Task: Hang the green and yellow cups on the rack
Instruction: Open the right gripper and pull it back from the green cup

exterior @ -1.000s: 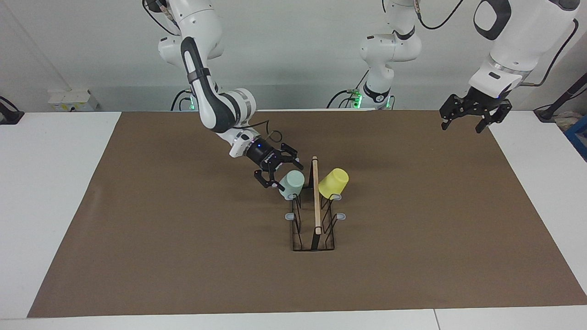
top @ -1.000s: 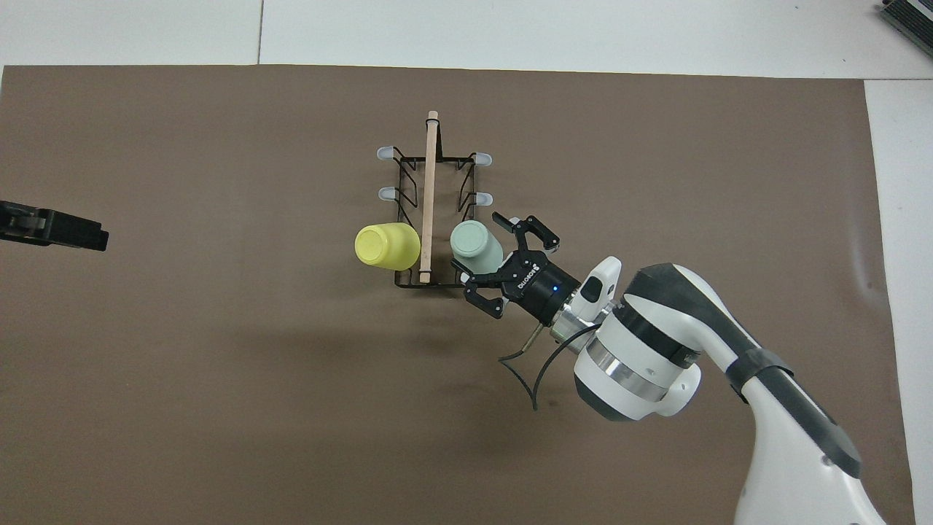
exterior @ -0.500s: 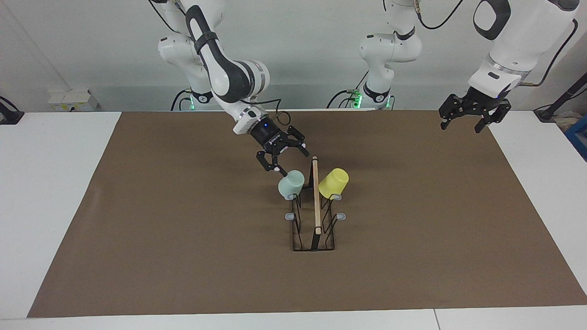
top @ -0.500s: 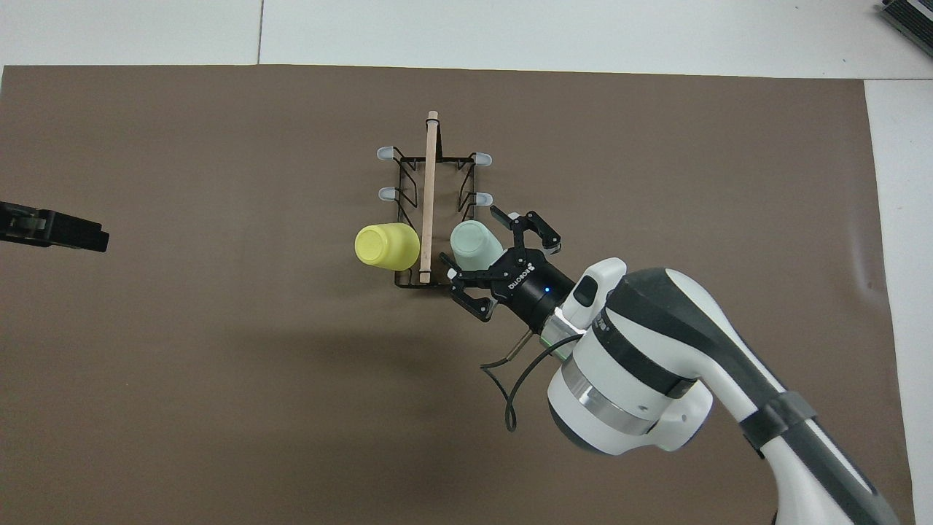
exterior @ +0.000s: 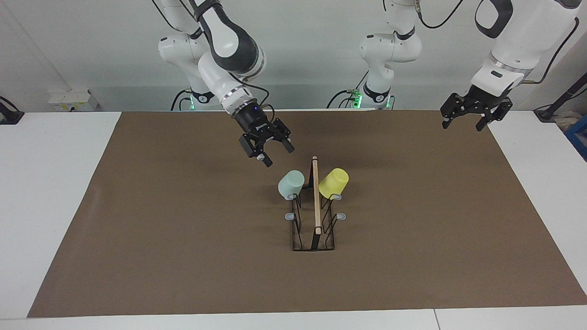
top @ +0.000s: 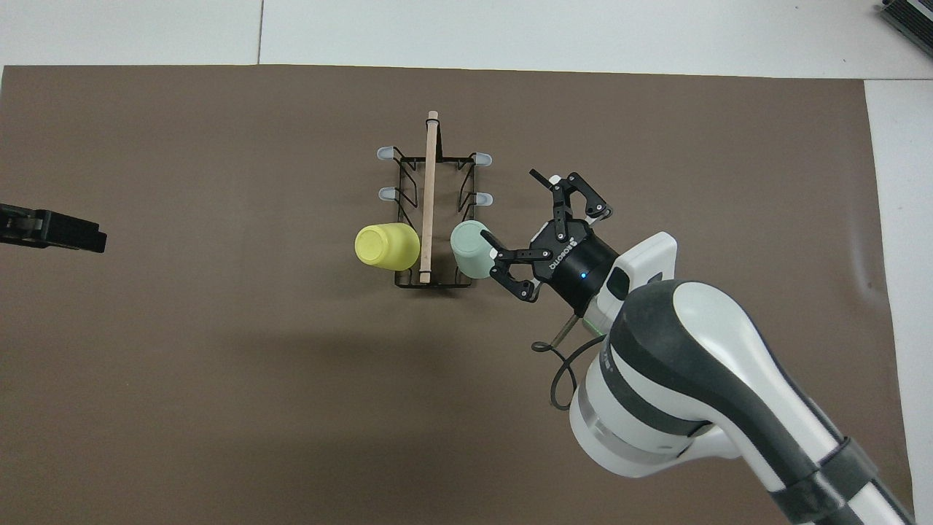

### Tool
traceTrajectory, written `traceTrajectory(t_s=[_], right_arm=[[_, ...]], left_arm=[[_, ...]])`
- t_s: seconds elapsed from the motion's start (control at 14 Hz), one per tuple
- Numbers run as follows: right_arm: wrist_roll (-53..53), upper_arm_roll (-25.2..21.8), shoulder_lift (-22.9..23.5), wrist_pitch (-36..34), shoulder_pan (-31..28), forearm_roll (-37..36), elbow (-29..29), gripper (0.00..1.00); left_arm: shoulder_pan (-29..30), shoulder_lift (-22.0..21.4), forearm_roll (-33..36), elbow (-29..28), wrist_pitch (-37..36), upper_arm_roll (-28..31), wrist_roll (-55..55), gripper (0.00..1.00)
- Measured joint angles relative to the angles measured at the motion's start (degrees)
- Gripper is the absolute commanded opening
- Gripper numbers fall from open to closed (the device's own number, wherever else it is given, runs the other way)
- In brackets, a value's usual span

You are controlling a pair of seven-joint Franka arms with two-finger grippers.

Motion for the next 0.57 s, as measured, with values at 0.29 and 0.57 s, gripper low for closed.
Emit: traceTrajectory(t_s=[0.29, 0.57], right_arm=[[-0.1, -0.1, 0.0, -5.7, -4.5, -12.7, -0.8, 1.00], [0.2, -0.3, 0.0, -15.3, -9.7, -26.5, -1.0, 1.00]], left_arm=[[0.4, 0.0, 1.6, 0.0, -1.6, -1.3, -0.3, 1.00], [0.6, 0.0, 2.0, -0.8, -2.3, -1.4, -0.5, 1.00]])
